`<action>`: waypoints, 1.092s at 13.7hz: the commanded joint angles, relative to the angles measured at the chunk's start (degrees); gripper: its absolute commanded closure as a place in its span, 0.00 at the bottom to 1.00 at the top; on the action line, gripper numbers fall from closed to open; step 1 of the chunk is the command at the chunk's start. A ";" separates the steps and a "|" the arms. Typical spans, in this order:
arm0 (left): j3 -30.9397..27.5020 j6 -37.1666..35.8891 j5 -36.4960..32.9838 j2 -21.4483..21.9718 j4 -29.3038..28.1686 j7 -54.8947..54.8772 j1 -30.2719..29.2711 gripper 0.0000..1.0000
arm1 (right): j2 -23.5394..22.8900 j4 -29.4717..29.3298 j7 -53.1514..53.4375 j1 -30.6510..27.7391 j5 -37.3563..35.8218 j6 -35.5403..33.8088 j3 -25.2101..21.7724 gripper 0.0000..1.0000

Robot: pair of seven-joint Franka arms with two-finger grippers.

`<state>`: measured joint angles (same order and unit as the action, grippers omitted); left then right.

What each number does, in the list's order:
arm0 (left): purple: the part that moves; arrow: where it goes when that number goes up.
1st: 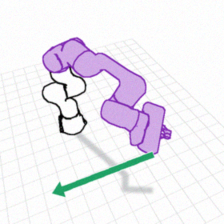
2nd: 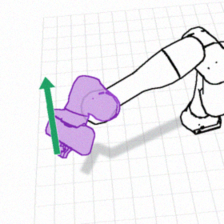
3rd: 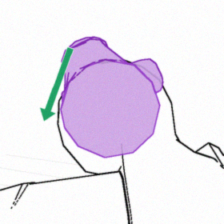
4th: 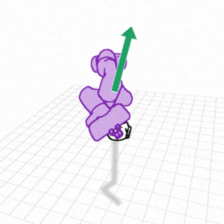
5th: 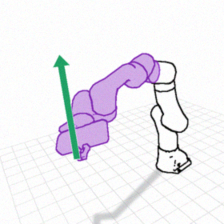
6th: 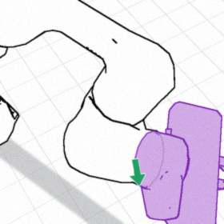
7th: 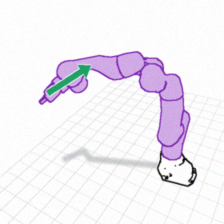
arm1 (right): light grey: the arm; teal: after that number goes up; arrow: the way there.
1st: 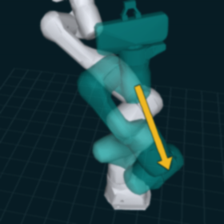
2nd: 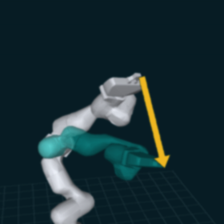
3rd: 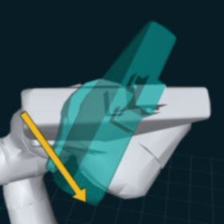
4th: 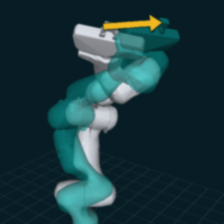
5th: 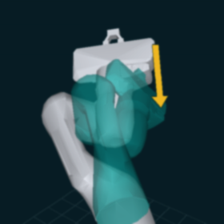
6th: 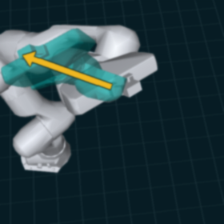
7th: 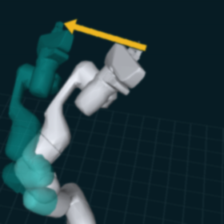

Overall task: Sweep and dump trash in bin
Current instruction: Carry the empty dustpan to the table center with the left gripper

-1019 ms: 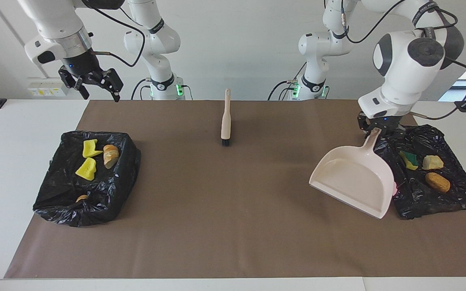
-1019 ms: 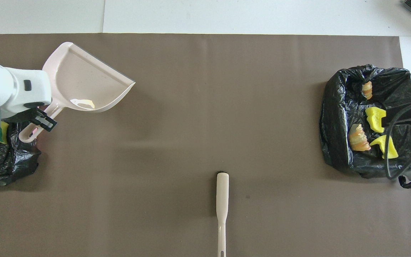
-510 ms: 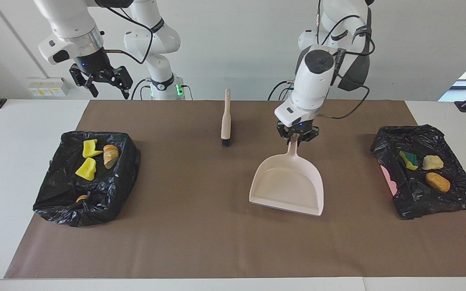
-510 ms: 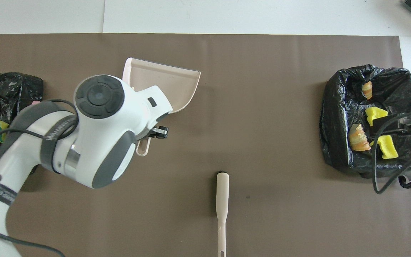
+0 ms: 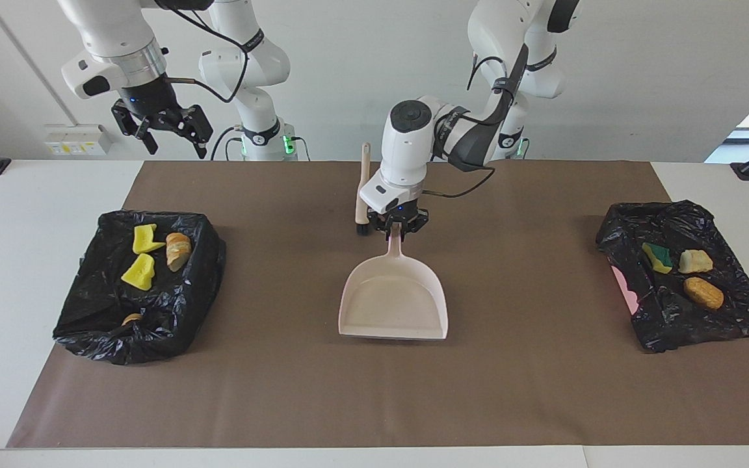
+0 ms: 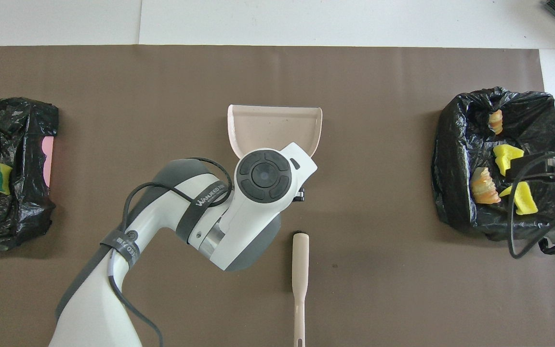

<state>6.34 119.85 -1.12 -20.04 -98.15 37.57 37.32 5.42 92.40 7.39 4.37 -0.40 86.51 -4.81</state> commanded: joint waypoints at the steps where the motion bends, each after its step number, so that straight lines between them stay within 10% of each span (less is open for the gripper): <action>1: -1.33 0.56 0.86 -6.84 7.00 1.98 1.97 1.00 | 0.64 1.20 -1.32 -1.64 2.15 1.12 0.33 0.00; 4: -1.33 0.82 0.68 -8.35 7.80 1.89 1.35 0.89 | 0.73 1.29 -1.41 -1.64 2.07 1.03 0.33 0.00; 8: -1.33 0.82 -0.80 -8.18 7.80 1.72 1.35 0.01 | 0.82 1.37 -1.67 -1.64 1.45 1.21 0.24 0.00; 15: -1.33 -1.45 -2.83 4.81 -2.03 -5.90 -4.08 0.00 | 0.91 1.46 -1.59 -1.64 1.45 1.12 0.24 0.00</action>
<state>4.80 119.81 -3.29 -22.79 -93.43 35.96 36.28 5.42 92.57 7.32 3.53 0.63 86.51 -4.86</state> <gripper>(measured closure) 0.000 0.000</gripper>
